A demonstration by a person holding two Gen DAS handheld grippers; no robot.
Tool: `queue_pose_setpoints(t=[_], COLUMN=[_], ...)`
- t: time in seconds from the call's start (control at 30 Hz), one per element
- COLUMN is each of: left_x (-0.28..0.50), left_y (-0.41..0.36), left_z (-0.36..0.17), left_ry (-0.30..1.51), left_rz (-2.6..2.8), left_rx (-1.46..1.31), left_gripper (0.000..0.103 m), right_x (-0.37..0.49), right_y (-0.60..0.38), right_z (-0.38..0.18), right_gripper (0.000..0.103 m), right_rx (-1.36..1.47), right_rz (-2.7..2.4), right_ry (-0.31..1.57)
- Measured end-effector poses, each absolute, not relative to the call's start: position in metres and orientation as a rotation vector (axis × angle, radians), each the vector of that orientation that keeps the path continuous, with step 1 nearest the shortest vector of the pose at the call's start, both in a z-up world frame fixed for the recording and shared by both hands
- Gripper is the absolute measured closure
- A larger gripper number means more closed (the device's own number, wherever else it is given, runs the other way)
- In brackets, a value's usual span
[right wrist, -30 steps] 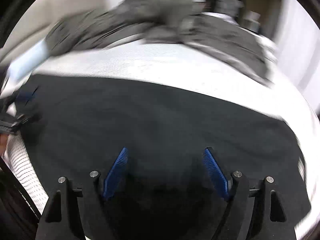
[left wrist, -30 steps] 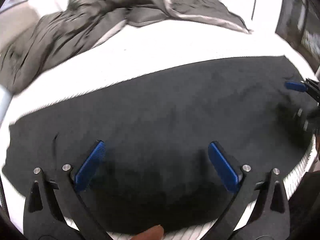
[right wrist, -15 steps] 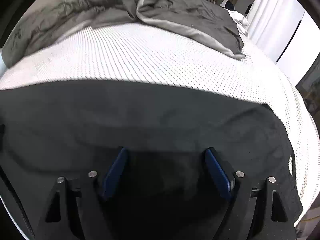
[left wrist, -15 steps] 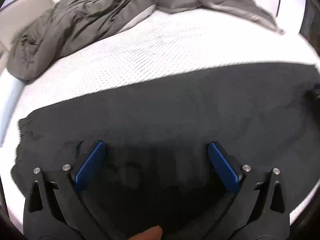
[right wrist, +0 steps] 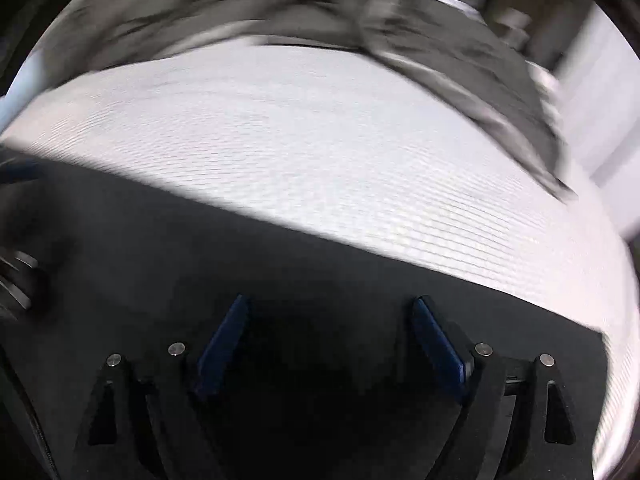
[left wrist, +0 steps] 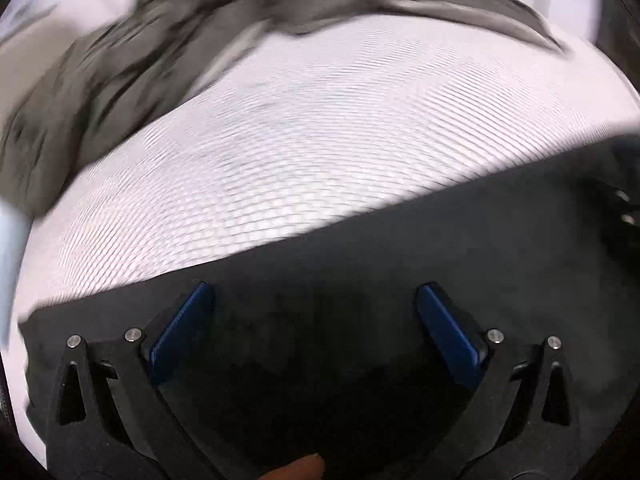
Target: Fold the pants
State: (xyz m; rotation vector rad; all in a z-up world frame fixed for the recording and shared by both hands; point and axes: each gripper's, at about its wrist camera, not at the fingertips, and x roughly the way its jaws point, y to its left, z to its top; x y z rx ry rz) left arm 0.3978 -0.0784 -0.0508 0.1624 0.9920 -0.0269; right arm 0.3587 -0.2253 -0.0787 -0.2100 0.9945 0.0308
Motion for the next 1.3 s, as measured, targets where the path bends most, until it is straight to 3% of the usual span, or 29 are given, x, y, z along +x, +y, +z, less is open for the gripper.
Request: queue_pose_setpoints(t=[0.1,0.3,0.6,0.77,0.9,0.93,0.97,1.07,1.1,1.17,1.23,1.3], left_x=[0.399,0.432,0.422,0.411,0.375,0.376,0.378,0.388,0.386,0.382,0.377,0.367], left_y=[-0.095,-0.134,-0.001,0.038,0.072,0.082,0.090,0.122,0.129,0.138,0.147,0.152], left_z=[-0.040,-0.057,-0.056,-0.056,-0.039,-0.039,-0.041,-0.059,-0.062,-0.065,-0.065,-0.063], left_ry=[0.962,1.003,0.949,0.882,0.905,0.911,0.933,0.997,0.992,0.986,0.983,0.988], left_rz=[-0.126,-0.129,0.271,0.463,0.248,0.224,0.208,0.176,0.175,0.204,0.271,0.297], left_rx=[0.093,0.146,0.329,0.477,0.218,0.181,0.143,0.025,-0.004,0.007,0.041,0.071], left_gripper=[0.001,0.000,0.000,0.000,0.001,0.004,0.019,0.051,0.059,0.086,0.095,0.098], right_x=[0.361,0.336,0.321,0.300,0.283,0.276,0.274,0.277,0.278,0.282,0.280,0.273], right_y=[-0.240,-0.178,-0.326,-0.357,-0.348,-0.343,-0.341,-0.323,-0.316,-0.324,-0.334,-0.345], right_z=[-0.068,-0.079,-0.084,-0.083,-0.066,-0.057,-0.053,-0.056,-0.066,-0.082,-0.077,-0.074], right_gripper=[0.018,0.018,0.012,0.012,0.012,0.012,0.012,0.017,0.024,0.025,0.025,0.025], right_rx=[-0.113,-0.238,-0.184,-0.217,-0.143,-0.057,-0.014,-0.012,-0.045,-0.079,-0.106,-0.154], right_rz=[0.041,0.178,-0.225,-0.354,-0.233,-0.128,-0.066,0.042,0.040,0.046,-0.001,-0.107], right_ry=[0.992,0.974,1.005,1.000,0.966,0.938,0.927,0.948,0.981,1.016,1.001,0.989])
